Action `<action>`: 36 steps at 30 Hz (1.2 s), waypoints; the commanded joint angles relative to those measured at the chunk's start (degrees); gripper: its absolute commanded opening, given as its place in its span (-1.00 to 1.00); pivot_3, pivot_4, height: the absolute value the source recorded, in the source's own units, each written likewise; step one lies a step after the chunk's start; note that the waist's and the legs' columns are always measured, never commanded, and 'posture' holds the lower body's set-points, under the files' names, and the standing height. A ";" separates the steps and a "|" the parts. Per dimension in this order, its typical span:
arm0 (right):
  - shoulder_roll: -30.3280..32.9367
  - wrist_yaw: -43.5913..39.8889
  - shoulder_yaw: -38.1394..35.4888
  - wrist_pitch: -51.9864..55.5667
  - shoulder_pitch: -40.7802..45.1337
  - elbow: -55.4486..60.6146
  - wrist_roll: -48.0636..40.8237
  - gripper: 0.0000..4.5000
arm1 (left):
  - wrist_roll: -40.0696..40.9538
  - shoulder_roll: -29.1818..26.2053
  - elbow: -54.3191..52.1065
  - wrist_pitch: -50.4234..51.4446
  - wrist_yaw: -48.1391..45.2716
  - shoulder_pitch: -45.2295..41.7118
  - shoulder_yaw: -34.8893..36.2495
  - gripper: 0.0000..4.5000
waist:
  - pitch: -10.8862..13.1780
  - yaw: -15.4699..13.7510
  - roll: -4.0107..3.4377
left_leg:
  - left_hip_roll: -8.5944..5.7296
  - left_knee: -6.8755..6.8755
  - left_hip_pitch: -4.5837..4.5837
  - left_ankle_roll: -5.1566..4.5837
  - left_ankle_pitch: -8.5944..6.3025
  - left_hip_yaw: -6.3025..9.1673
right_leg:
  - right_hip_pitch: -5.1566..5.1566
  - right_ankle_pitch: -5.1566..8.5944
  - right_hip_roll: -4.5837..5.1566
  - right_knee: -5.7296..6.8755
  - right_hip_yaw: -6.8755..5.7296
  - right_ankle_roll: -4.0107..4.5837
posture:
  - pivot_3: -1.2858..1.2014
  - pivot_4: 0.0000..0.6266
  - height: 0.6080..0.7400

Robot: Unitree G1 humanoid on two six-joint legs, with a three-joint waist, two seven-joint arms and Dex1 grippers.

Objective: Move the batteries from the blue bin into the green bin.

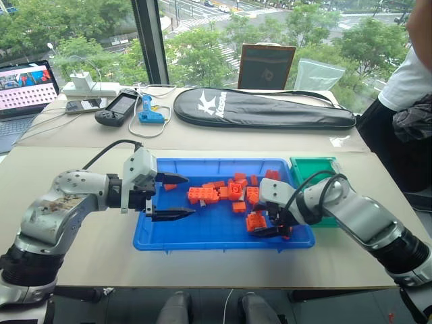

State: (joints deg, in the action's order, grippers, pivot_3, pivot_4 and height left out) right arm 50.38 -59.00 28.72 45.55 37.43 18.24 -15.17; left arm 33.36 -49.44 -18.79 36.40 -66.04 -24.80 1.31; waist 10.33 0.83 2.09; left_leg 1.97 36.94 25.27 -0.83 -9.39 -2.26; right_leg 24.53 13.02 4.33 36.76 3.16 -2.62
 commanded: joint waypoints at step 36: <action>4.58 -12.70 -7.22 -3.84 0.81 -2.73 3.55 0.99 | -0.75 1.99 0.47 -2.48 -0.12 -3.31 -1.38 1.00 | -0.02 -0.08 0.05 | -0.02 0.03 0.00 0.00 0.00 0.00 | -0.05 0.00 0.04 -0.03 -0.03 0.00 | 0.03 -0.52 0.89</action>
State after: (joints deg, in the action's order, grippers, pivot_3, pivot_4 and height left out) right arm 54.30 -69.90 20.36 43.15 37.92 15.28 -12.28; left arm 32.70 -47.59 -17.75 35.18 -66.01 -26.87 -0.10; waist 10.31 0.75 2.14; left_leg 1.96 36.97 25.26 -0.83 -9.39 -2.26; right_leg 24.48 13.02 4.36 36.75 3.13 -2.62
